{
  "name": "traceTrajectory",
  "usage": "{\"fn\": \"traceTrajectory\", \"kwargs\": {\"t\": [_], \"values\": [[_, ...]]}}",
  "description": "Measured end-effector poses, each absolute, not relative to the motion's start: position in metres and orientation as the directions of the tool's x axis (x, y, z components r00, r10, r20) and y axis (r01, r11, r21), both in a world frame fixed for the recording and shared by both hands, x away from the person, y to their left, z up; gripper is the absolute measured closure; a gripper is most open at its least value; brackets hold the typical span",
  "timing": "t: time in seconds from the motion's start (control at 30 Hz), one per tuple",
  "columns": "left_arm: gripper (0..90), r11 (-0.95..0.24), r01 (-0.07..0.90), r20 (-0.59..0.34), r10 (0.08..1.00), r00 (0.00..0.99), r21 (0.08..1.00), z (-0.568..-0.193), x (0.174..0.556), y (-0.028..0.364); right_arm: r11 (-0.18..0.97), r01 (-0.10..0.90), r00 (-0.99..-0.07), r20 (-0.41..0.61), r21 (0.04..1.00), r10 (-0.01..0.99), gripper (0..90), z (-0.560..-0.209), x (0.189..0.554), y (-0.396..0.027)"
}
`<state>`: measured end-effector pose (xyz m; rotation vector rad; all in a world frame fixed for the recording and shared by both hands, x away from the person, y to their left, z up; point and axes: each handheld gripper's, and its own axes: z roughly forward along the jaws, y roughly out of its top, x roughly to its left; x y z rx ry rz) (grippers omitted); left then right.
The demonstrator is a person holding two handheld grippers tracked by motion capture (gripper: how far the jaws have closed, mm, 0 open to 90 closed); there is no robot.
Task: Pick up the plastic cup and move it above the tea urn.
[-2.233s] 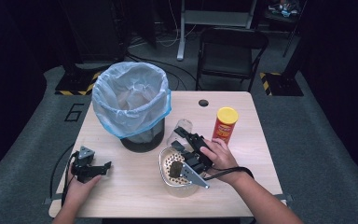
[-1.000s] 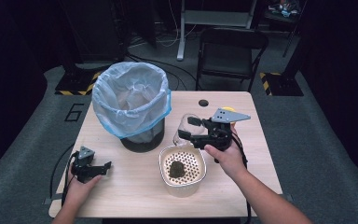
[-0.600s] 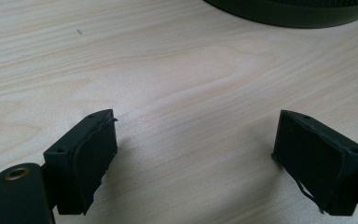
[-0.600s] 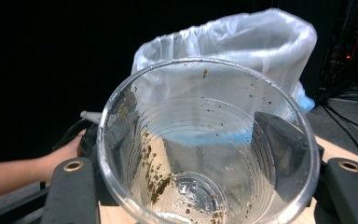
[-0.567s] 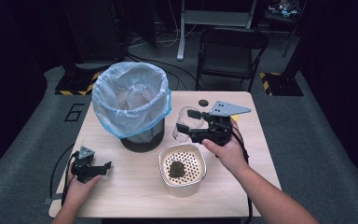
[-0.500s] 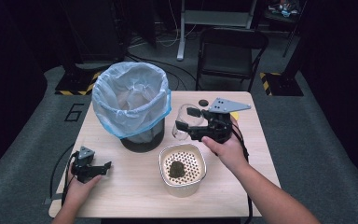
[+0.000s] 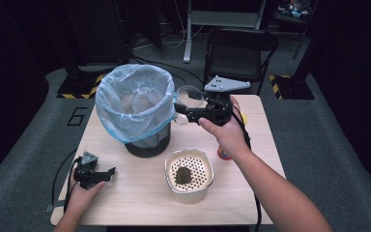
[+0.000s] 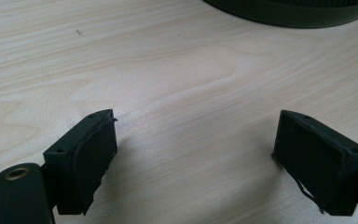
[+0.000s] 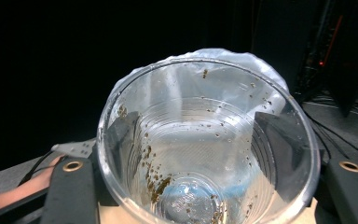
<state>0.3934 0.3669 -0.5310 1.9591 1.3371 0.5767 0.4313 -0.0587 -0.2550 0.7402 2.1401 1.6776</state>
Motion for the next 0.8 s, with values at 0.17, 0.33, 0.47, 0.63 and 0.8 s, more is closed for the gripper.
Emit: {"fn": "traceTrajectory", "kwargs": {"t": [0.17, 0.33, 0.47, 0.63, 0.8], "values": [[13.1, -0.239, 0.623, -0.018, 0.926, 0.377, 0.745, -0.531, 0.393, 0.367, 0.18, 0.192, -0.798, 0.047, 0.965, 0.601, 32.7, -0.243, 0.444, -0.051], [13.1, -0.248, 0.621, -0.012, 0.923, 0.384, 0.743, -0.531, 0.394, 0.367, 0.192, 0.194, -0.792, 0.038, 0.962, 0.609, 32.7, -0.231, 0.453, -0.042], [13.1, -0.253, 0.623, -0.012, 0.922, 0.388, 0.74, -0.53, 0.394, 0.367, 0.2, 0.192, -0.787, 0.029, 0.961, 0.617, 32.6, -0.222, 0.461, -0.033], [13.1, -0.243, 0.622, -0.018, 0.924, 0.382, 0.745, -0.53, 0.394, 0.367, 0.205, 0.174, -0.788, 0.011, 0.963, 0.616, 32.5, -0.211, 0.468, -0.02], [13.1, -0.243, 0.621, -0.019, 0.923, 0.384, 0.745, -0.531, 0.395, 0.366, 0.218, 0.194, -0.785, 0.018, 0.956, 0.619, 32.2, -0.209, 0.478, 0.002]]}}
